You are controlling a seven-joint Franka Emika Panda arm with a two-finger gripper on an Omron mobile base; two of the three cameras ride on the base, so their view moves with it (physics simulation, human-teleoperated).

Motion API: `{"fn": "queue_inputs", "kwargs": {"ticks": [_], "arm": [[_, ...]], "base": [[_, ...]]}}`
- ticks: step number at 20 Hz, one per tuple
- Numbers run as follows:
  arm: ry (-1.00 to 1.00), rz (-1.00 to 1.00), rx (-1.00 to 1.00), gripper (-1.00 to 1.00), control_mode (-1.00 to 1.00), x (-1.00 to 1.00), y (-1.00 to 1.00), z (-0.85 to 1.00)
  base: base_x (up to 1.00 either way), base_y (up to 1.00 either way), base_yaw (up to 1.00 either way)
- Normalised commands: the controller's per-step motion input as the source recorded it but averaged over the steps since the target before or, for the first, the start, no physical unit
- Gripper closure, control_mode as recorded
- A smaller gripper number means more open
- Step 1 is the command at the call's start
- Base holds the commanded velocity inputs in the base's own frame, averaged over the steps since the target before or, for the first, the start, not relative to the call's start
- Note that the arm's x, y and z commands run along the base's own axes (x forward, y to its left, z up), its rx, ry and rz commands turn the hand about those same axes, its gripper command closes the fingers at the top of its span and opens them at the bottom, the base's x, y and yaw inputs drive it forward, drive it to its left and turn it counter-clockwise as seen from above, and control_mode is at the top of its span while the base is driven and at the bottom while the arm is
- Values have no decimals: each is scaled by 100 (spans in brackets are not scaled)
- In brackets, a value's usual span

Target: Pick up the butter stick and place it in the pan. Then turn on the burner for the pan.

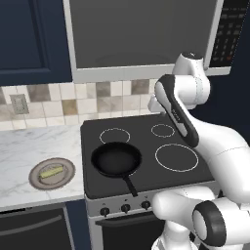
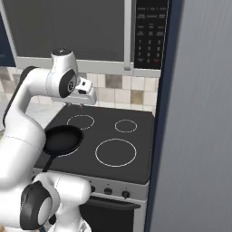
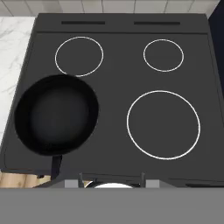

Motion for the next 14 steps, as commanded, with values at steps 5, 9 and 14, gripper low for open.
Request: {"fn": "queue_inputs", "kwargs": {"ticks": [5,9,14], "arm": [[6,0,0,-100,-100,0,0,0],[9,0,0,-100,-100,0,20,-10],[5,0,0,-100,-100,-10,77,-23]], "base": [[0,0,0],[0,0,0],[0,0,0]]}}
